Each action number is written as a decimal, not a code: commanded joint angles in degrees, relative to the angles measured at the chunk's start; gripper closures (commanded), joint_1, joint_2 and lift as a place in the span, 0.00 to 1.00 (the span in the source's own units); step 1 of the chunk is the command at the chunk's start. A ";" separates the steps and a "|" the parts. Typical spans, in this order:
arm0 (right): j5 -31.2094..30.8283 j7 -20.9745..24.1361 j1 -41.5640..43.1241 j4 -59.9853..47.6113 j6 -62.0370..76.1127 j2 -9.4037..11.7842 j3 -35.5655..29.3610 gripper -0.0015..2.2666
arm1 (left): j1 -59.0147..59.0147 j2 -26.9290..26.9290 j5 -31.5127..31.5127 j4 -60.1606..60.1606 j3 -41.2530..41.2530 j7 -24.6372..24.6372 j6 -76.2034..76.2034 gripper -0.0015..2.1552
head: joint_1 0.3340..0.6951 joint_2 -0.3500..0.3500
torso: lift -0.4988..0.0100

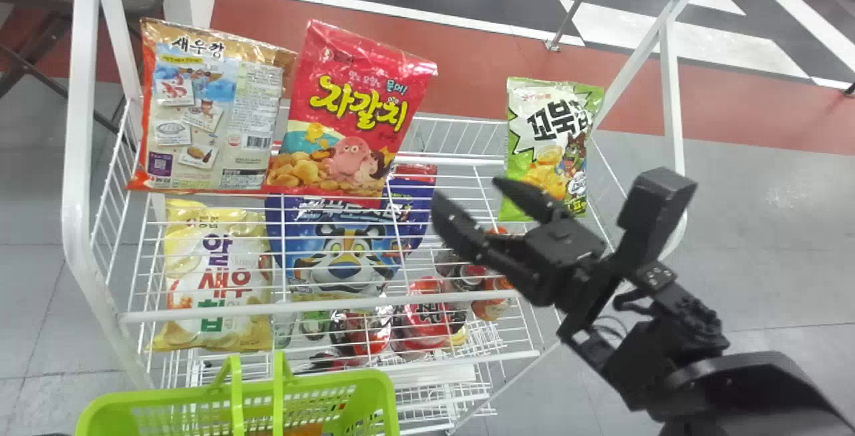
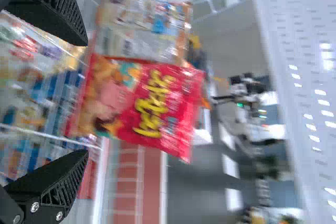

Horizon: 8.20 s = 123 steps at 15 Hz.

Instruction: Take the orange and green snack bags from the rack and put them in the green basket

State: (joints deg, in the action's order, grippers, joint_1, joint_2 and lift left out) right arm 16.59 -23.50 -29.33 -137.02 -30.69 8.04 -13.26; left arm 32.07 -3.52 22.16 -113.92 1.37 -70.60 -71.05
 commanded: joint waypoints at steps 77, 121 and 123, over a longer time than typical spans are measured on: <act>1.78 -1.90 -0.73 5.71 -59.39 -3.03 13.61 0.98 | 0.01 -0.18 0.43 -0.16 0.21 -0.77 -0.46 1.00 | 1.00 0.05 | 0.98; -9.12 8.65 -7.76 6.24 25.27 -8.10 8.25 0.07 | -0.08 0.35 -0.45 1.69 -0.49 -0.41 2.71 1.00 | 1.00 0.00 | 0.98; -9.21 8.65 -8.02 5.98 25.27 -8.10 8.25 0.07 | 0.01 0.35 -0.45 1.69 -0.49 -0.41 2.88 1.00 | 1.00 0.00 | 0.98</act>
State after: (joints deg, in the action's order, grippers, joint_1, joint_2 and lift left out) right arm 7.45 -14.84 -37.18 -130.83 -5.38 0.00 -5.02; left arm 32.05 -3.16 21.70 -112.25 0.87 -71.06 -68.25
